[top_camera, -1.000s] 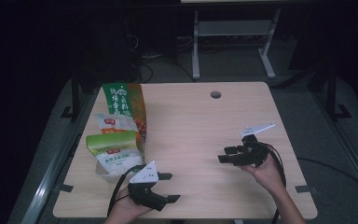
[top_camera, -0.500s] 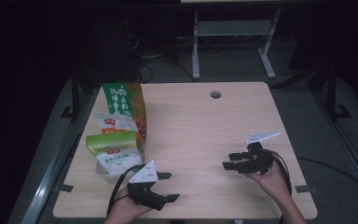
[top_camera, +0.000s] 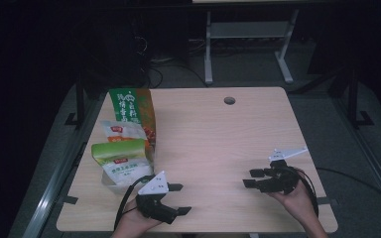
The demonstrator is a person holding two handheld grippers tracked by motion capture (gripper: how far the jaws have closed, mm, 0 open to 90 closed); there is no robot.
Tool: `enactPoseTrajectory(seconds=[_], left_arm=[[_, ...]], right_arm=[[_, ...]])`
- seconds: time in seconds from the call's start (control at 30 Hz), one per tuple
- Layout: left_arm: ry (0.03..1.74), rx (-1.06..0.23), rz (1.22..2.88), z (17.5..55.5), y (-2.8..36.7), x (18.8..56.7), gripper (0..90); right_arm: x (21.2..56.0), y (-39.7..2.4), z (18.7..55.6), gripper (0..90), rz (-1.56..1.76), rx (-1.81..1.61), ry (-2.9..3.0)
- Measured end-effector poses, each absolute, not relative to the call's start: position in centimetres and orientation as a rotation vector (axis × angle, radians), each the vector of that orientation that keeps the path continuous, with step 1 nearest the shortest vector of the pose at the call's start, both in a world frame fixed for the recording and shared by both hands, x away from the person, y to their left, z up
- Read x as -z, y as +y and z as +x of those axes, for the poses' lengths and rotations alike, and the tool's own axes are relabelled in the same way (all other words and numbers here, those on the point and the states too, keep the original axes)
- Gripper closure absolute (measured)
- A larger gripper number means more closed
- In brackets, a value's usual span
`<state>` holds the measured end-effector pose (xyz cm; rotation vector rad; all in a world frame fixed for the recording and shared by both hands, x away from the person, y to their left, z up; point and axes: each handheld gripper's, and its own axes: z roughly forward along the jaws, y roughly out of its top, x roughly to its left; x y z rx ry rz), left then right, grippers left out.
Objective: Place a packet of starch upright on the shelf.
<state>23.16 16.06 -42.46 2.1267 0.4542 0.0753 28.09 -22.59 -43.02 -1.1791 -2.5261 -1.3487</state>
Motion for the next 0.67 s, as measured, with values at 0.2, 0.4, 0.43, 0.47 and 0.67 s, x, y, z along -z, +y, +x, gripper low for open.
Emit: enactPoseTrajectory(seconds=[0.2, 0.4, 0.43, 0.47, 0.67], left_arm=[[0.464, -0.072, 2.122, 23.2, 16.1, 42.5, 25.9], [0.465, -0.072, 2.122, 23.2, 16.2, 42.5, 25.9], [0.463, -0.073, 2.124, 23.2, 16.2, 42.5, 25.9], [0.462, -0.072, 2.124, 23.2, 16.2, 42.5, 25.9], [0.464, -0.059, 2.123, 23.2, 16.2, 42.6, 25.9]], right_arm=[[43.5, -23.2, 27.3, 42.4, -1.195, 1.356, -2.511], [43.8, -23.6, 26.6, 42.0, -1.209, 1.358, -2.502], [43.8, -23.7, 26.4, 41.9, -1.206, 1.361, -2.508], [43.8, -23.7, 26.3, 42.0, -1.207, 1.366, -2.510], [44.1, -23.5, 25.5, 41.3, -1.207, 1.383, -2.502]])
